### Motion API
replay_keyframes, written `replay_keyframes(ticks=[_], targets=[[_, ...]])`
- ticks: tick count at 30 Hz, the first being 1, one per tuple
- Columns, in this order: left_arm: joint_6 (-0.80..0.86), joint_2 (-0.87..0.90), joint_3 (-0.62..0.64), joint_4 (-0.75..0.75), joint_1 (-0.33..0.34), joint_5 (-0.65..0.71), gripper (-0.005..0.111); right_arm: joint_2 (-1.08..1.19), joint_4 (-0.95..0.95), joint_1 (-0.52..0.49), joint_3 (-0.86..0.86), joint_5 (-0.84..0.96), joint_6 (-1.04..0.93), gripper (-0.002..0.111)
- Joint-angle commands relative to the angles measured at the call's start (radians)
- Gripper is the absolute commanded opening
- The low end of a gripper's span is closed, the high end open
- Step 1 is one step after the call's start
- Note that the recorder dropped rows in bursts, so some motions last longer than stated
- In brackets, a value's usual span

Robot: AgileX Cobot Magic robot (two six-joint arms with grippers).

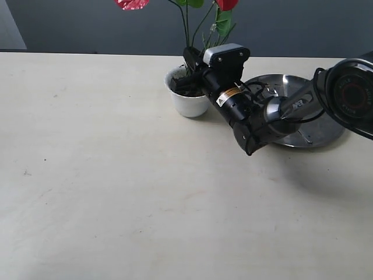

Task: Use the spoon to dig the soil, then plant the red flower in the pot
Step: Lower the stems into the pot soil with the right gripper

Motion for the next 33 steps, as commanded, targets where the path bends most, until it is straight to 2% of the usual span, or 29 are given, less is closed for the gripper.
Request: replay_keyframes(ticks=[1,21,33], targets=[[-0.001,0.005,-0.003,0.003,-0.006,-0.009,0.002,0.033,-0.025,-0.004,0.027,0.19,0.0,-0.001],[-0.001,0.005,-0.003,0.003,-0.006,-0.009,0.002,0.034,-0.11,-0.004,0.028,0.396,-0.021,-0.001],[-0.001,0.005,-0.003,0.003,-0.006,-0.013,0.002,0.034,-0.116,-0.004,0.028,0.401,-0.003,-0.001]])
